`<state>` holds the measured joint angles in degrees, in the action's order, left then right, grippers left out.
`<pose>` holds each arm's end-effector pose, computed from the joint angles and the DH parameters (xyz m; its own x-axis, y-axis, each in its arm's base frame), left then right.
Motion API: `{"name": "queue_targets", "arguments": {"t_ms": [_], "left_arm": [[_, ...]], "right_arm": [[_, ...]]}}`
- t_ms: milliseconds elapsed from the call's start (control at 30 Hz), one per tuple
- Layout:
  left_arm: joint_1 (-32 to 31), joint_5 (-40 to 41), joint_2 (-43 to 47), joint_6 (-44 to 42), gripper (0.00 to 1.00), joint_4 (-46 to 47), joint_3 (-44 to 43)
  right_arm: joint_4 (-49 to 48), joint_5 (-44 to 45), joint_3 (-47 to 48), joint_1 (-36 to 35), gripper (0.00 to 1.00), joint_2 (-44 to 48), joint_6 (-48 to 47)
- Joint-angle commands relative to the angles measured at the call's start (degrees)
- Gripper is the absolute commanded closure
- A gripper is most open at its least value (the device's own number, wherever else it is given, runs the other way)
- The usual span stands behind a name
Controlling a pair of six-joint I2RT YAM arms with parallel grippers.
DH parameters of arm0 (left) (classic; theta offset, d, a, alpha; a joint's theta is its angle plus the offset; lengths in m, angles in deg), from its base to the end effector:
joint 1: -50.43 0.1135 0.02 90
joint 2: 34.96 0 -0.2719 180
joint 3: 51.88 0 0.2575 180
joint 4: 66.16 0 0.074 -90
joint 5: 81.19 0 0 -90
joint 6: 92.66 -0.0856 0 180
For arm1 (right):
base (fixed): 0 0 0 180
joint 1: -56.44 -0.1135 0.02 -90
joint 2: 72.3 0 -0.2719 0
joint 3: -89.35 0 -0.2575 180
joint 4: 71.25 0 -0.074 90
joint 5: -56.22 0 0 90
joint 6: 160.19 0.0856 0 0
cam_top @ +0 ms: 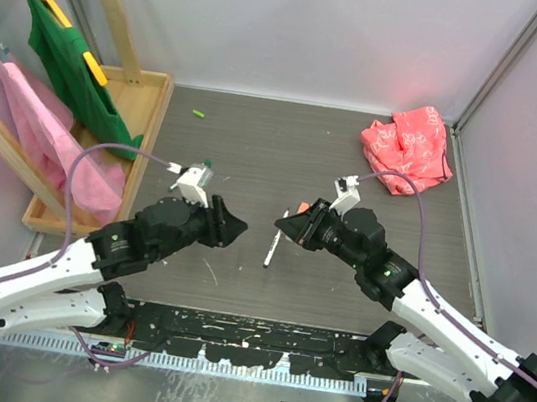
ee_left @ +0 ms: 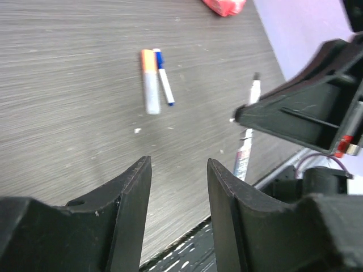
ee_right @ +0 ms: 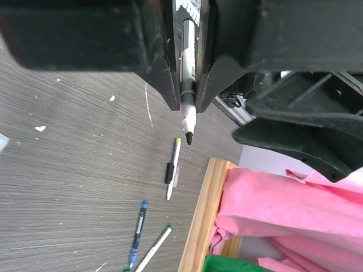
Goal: Insert the pens into the pen caps
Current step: Pick up the pen from the center of the board, then move the pen cap to the center of the board.
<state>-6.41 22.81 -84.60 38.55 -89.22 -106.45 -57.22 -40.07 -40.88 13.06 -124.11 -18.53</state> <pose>0.1539 -0.1977 0.2939 -0.5803 -0.2805 -0.7645 0.4043 0.7157 -0.5695 0.1841 0.1868 0.2740 -0.7203 0.3920 -0.5723 -0.3132 0.5524 0.7725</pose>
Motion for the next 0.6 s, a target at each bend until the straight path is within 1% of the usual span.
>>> {"name": "queue_targets", "arguments": {"t_ms": [0, 133, 267, 400, 467, 567], "left_arm": [[1.55, 10.6, 6.0, -1.15, 0.55, -13.97, -0.78], [2.49, 15.96, 9.4, -0.49, 0.55, -24.13, -1.66], [3.03, 18.91, 11.52, 0.19, 0.55, -29.98, -2.09], [4.18, 19.47, 11.14, 0.48, 0.55, -32.71, -2.3], [5.09, 18.39, 10.66, 0.21, 0.59, -32.65, -2.32], [7.14, 16.8, 9.71, -0.12, 0.6, -32.14, -2.21]], "right_arm": [[3.98, 4.2, 0.9, -0.07, 0.98, 3.56, -4.02], [7.55, 5.35, 0.52, -0.12, 0.98, 5.83, -5.88], [11.07, 5.83, -0.02, -0.05, 0.98, 7.8, -7.74], [13.67, 6.08, -0.77, -0.12, 0.98, 9.64, -8.9], [15.06, 6.19, -0.86, -0.13, 0.98, 10.47, -9.03], [16.96, 5.76, -0.86, -0.07, 0.98, 11.85, -9.3]]}}
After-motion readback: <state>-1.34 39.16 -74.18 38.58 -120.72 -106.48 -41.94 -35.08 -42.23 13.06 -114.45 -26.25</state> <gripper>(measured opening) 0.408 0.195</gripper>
